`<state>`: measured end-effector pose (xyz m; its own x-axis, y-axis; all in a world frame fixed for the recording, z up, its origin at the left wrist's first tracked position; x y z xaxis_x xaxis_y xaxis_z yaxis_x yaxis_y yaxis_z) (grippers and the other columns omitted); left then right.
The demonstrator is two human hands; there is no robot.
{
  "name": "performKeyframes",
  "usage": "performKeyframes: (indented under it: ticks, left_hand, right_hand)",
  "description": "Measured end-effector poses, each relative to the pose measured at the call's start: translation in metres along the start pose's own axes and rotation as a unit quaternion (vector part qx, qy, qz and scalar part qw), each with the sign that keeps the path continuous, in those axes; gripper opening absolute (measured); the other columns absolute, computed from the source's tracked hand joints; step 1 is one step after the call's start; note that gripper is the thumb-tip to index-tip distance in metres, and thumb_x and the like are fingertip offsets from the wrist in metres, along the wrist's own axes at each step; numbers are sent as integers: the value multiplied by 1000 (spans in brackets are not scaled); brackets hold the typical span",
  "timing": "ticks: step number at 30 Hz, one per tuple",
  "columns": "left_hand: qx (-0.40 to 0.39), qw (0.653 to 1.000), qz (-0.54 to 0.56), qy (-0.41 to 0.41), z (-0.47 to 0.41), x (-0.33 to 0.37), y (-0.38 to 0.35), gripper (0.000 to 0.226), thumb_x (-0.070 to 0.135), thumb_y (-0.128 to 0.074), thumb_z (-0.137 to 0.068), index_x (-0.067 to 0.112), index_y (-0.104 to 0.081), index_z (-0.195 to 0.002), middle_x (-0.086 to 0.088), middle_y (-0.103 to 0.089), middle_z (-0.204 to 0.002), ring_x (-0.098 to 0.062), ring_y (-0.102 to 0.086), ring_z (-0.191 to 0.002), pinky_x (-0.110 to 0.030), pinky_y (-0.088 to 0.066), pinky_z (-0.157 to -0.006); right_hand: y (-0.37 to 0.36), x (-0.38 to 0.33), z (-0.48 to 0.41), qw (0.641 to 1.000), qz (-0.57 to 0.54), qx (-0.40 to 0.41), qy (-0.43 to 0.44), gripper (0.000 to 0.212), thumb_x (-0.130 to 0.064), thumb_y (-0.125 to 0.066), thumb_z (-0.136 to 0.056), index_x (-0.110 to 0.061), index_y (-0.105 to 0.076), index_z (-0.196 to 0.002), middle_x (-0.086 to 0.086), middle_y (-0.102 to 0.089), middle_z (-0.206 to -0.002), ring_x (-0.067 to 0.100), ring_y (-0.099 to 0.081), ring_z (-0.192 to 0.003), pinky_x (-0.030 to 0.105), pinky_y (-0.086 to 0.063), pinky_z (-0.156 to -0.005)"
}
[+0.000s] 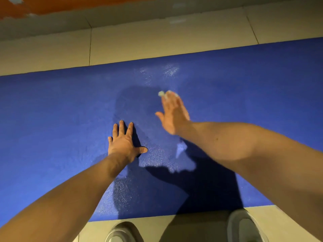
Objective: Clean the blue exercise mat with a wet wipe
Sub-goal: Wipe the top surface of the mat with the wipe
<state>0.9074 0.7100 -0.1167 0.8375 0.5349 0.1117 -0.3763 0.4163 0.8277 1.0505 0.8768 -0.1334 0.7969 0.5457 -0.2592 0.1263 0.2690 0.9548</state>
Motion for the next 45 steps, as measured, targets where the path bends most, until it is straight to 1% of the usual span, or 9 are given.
performKeyframes:
  ticks: [6,10,15,20,24,33,36,40,45]
  left_hand:
    - [26,999,-26,-11,13,-1,-1,109,67,-65,-82,23,-3,-160,-2,10,-167,-28,10,-153,-51,-13,-124]
    - [30,999,-32,-10,14,0,-1,108,67,-65,-82,21,-6,-160,-4,6,-167,-28,6,-153,-49,-18,-123]
    - [43,999,-28,-14,19,4,-1,103,65,-64,-85,19,-10,-160,-6,2,-167,-29,2,-153,-49,-21,-122]
    - [28,999,-33,-23,28,2,-5,98,58,-66,-87,18,-13,-159,-5,0,-167,-28,-1,-152,-48,-25,-121]
    - [22,999,-35,-24,37,-2,-9,97,57,-65,-88,19,-11,-160,-4,1,-167,-28,0,-152,-47,-25,-121]
    - [33,999,-17,-24,45,-4,-15,95,57,-64,-89,18,-14,-159,-5,-2,-167,-27,-1,-152,-49,-31,-118]
    - [26,999,-21,-33,53,-5,-19,94,54,-65,-90,18,-14,-159,-5,-3,-167,-29,-3,-152,-50,-30,-119]
    - [28,998,-33,-41,65,-7,-26,91,54,-62,-92,18,-14,-160,-6,-3,-167,-30,-4,-152,-48,-27,-121]
    - [19,998,-42,-37,68,-5,-28,92,53,-63,-91,17,-13,-159,-6,-2,-167,-30,-5,-151,-48,-28,-120]
  right_hand:
    - [7,36,6,988,9,12,-154,88,-61,-30,-100,-3,1,-160,21,-7,-166,38,3,-154,50,0,-125]
    - [-29,-69,57,997,41,-28,66,89,-60,-28,-102,-2,7,-159,17,4,-168,38,14,-153,52,3,-124]
    - [-27,-71,78,983,83,-25,159,81,-58,-27,-104,-7,2,-161,8,0,-170,27,8,-156,45,0,-126]
    - [3,49,52,999,13,-19,-32,76,-51,-36,-104,-19,2,-162,9,-1,-169,25,6,-156,38,8,-126]
    - [2,51,55,993,-12,2,-120,80,-53,-35,-103,-10,-2,-161,14,-5,-167,31,6,-155,44,5,-126]
    - [-33,-69,120,985,72,-42,149,80,-56,-25,-105,-8,7,-160,6,10,-169,27,16,-155,44,6,-126]
    - [-10,7,96,996,68,-21,47,82,-54,-37,-103,-12,1,-162,12,-3,-169,31,4,-156,44,2,-126]
    - [0,65,93,995,6,-35,-97,80,-56,-31,-103,-20,11,-161,9,8,-169,31,20,-153,48,10,-124]
    - [-15,-18,116,999,32,-16,-13,85,-59,-33,-102,-6,-4,-161,13,-5,-167,39,9,-153,51,-2,-124]
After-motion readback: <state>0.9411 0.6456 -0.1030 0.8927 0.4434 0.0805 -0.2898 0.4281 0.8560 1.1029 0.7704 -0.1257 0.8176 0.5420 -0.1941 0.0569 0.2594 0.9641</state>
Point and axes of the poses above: each hand's wrist, its own z-axis away from the middle knuckle, its own y-axis out of the back of the hand, x = y × z, the point moved 9 cm from there along -z, towards the middle knuckle
